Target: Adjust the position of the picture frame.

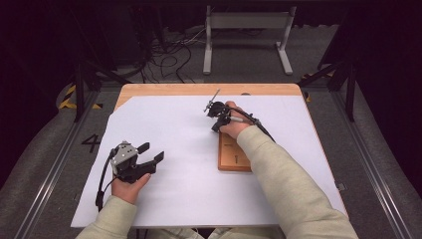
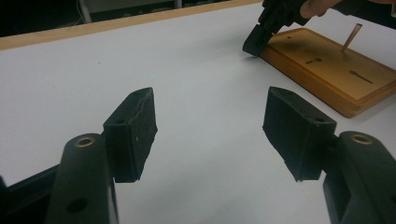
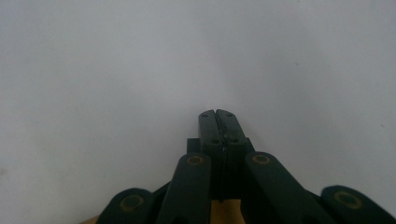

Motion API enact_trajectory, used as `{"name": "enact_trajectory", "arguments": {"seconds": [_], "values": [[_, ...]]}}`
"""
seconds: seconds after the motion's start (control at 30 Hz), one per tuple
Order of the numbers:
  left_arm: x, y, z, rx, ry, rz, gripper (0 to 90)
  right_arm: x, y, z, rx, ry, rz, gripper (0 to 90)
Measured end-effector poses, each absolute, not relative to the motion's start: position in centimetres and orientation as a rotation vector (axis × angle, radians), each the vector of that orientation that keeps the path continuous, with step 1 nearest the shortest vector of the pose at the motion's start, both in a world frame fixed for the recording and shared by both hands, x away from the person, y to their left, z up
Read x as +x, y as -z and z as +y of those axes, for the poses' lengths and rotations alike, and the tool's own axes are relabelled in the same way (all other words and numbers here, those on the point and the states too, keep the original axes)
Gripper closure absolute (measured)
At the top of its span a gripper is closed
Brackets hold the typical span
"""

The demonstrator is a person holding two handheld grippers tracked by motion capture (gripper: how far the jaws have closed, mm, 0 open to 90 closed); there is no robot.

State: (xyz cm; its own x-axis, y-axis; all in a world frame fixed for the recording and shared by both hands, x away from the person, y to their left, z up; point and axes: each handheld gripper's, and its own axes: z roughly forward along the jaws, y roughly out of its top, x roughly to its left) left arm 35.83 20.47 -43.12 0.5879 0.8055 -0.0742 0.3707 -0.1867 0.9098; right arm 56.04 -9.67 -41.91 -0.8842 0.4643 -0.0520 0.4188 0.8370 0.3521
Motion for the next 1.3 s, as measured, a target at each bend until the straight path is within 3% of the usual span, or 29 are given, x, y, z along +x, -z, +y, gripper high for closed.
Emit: {"name": "enact_trajectory", "arguments": {"seconds": [0.93,1.3], "values": [[37.0,43.1,18.5,1.818,-0.503,0.911,34.8,52.1,41.2,-19.7,1.005,-0.474,2.869,90.0],[37.1,43.1,18.1,1.833,-0.506,0.899,34.8,46.2,36.8,-23.5,0.906,-0.801,2.732,90.0]]}}
